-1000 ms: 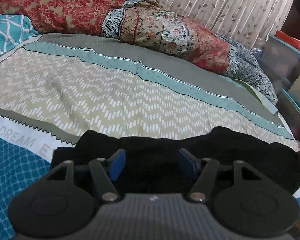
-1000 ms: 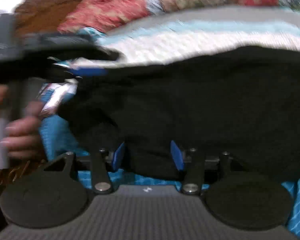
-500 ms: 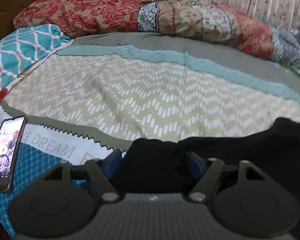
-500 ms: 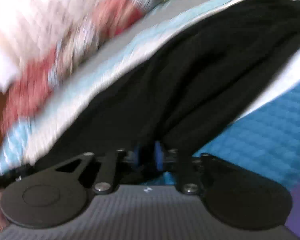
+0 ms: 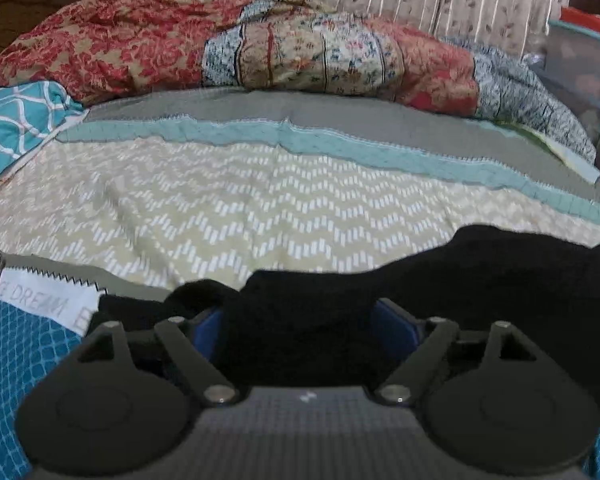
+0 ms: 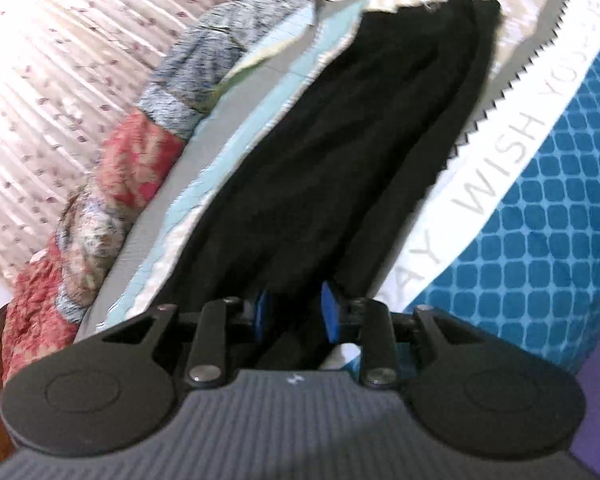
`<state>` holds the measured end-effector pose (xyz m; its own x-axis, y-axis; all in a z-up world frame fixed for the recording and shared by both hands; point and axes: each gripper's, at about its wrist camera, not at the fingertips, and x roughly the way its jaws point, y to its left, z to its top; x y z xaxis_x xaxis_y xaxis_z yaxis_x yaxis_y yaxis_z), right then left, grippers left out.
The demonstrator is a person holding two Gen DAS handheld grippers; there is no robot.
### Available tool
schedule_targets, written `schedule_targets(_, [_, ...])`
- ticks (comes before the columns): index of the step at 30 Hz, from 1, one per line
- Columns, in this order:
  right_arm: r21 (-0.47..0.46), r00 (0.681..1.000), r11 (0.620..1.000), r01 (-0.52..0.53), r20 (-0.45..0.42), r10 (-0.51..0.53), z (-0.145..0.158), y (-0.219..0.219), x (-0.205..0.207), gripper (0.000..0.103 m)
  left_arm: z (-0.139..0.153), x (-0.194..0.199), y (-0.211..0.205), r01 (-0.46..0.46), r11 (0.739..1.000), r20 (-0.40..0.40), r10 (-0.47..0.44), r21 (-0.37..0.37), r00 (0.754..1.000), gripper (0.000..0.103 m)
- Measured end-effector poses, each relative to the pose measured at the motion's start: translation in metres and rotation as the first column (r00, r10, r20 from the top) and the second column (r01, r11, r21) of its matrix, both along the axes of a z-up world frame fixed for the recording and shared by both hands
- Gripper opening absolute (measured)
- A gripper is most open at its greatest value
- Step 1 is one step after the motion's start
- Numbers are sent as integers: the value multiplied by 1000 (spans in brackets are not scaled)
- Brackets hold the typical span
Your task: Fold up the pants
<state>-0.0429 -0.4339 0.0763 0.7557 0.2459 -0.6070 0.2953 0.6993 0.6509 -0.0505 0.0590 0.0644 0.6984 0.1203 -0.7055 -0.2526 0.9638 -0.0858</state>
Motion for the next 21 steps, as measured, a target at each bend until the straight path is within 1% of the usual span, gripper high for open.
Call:
schedule_targets(2, [59, 1000, 998, 22, 12, -23, -5, -4, 3, 30, -2, 2, 1, -12, 1000, -18, 12, -2, 1000, 80])
schedule_targets(3, [81, 999, 996, 29, 20, -31, -4, -5, 4, 21, -2, 3, 2, -20, 1000, -22, 20, -2, 1000, 80])
schedule_targets(4, [84, 999, 996, 26, 27, -29, -2, -8, 7, 7, 0, 4, 4, -28, 1000, -25, 28, -4, 999, 79])
schedule_targets(5, [68, 999, 997, 26, 37, -29, 3, -10, 3, 4, 2, 4, 5, -35, 999, -26, 34, -10, 999, 78])
schedule_targets(6, [44, 998, 999, 29, 53, -31, 10, -10, 2, 3, 4, 4, 7, -41, 999, -26, 40, -18, 999, 77])
schedule_targets(7, [28, 996, 999, 33, 77, -35, 17, -12, 0, 3, 8, 3, 11, -48, 998, -21, 47, -30, 999, 75])
schedule_targets(10, [-9, 987, 998, 62, 146, -60, 37, -25, -14, 3, 19, 0, 21, -74, 995, -3, 74, -70, 997, 74])
schedule_targets(12, [-25, 989, 996, 81, 129, -77, 34, -31, -22, 3, 20, -2, 23, -84, 994, -2, 85, -74, 996, 74])
schedule_targets(13, [-40, 993, 996, 81, 94, -77, 28, -34, -26, 4, 18, -2, 23, -86, 994, -4, 86, -68, 996, 74])
schedule_targets(14, [-58, 996, 996, 71, 61, -67, 20, -32, -20, 5, 14, -1, 20, -80, 995, -14, 79, -52, 997, 75])
schedule_targets(15, [-67, 998, 996, 58, 11, -57, 9, -32, -19, 9, 10, 1, 17, -71, 997, -30, 70, -32, 997, 76])
schedule_targets(16, [-36, 998, 998, 49, -33, -51, -3, -35, -19, 8, 6, 2, 14, -63, 998, -45, 62, -13, 997, 76])
schedule_targets(17, [10, 998, 998, 60, -17, -59, -8, -40, -23, 11, 2, 4, 10, -51, 998, -60, 52, 21, 997, 76])
schedule_targets(18, [58, 997, 995, 76, -1, -76, -9, -49, -27, 16, -2, 5, 7, -41, 997, -70, 45, 58, 996, 76])
schedule_targets(19, [74, 995, 992, 101, 15, -102, -6, -57, -30, 19, -6, 5, 5, -36, 995, -85, 44, 97, 995, 76])
schedule_targets(20, [52, 987, 987, 150, 50, -152, 0, -67, -34, 27, -10, 6, 4, -37, 992, -103, 49, 122, 993, 76])
schedule_targets(21, [27, 979, 982, 187, 71, -189, 6, -75, -35, 31, -12, 7, 6, -37, 992, -110, 51, 124, 993, 76])
